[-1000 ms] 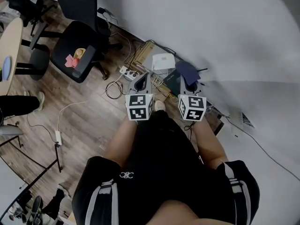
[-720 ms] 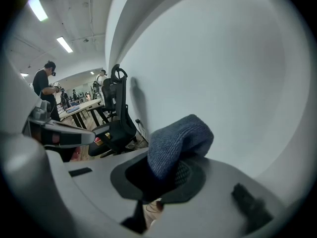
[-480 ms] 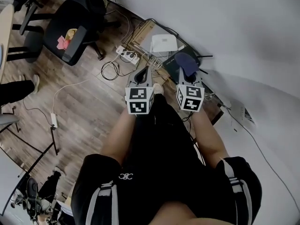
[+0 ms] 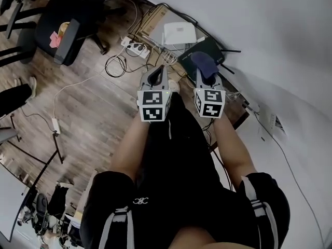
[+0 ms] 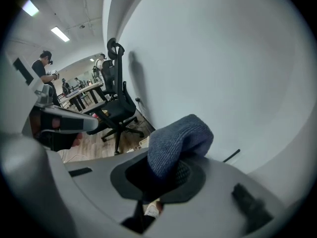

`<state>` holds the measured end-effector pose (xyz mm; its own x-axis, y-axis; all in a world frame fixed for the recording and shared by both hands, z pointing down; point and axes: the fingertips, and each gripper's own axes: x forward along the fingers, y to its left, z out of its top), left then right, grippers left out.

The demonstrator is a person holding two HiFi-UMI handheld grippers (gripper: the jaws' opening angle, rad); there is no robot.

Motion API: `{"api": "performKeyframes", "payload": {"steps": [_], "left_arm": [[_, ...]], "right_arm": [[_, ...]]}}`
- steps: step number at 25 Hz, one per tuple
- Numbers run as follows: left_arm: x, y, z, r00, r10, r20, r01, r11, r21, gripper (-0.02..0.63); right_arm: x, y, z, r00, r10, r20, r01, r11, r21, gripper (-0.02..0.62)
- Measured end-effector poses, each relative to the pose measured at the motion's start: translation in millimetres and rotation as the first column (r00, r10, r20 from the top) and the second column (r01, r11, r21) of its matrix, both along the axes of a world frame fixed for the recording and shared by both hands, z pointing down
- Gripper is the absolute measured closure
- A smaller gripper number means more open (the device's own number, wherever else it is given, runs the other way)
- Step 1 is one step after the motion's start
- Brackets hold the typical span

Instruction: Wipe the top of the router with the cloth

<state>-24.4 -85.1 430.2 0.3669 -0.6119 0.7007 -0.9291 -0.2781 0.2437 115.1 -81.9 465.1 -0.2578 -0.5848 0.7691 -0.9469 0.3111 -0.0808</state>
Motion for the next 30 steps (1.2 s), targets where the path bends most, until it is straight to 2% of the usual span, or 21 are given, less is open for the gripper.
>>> {"api": "performKeyframes", "payload": {"steps": [4,8,19,25,30], "left_arm": [[4.7,8.1,24.8,1.0,0.002,-0.001,-0.002,1.0,-0.029,0.601],[2.3,12.8,43.6,1.0,-0.002,-0.009,0.002,0.999,-0.039,0.601],[-11.1,26.1,113.2,0.999,-0.038,-0.025,0.036,0.997,-0.074,0.601],[-16.2,31.5,145.7,0.999,-0.043,-0.024,0.04,0.995,-0.09,0.601],[-12.8,37.9,161.4,0.999,-0.024,-0.025,0.021,0.993,-0.113,0.601]], "right_arm": [[-7.8,8.6,29.3,0.991,-0.13,-0.041,0.128,0.991,-0.046,0.549],[-19.6,11.3,51.8,0.973,-0.227,-0.032,0.222,0.968,-0.121,0.551],[-18.6,16.9,117.9,0.921,-0.382,-0.077,0.355,0.903,-0.243,0.551],[-13.2,25.2,157.5,0.876,-0.477,-0.075,0.425,0.834,-0.351,0.551],[-2.5,27.8,187.1,0.855,-0.516,-0.061,0.437,0.778,-0.45,0.551]]}}
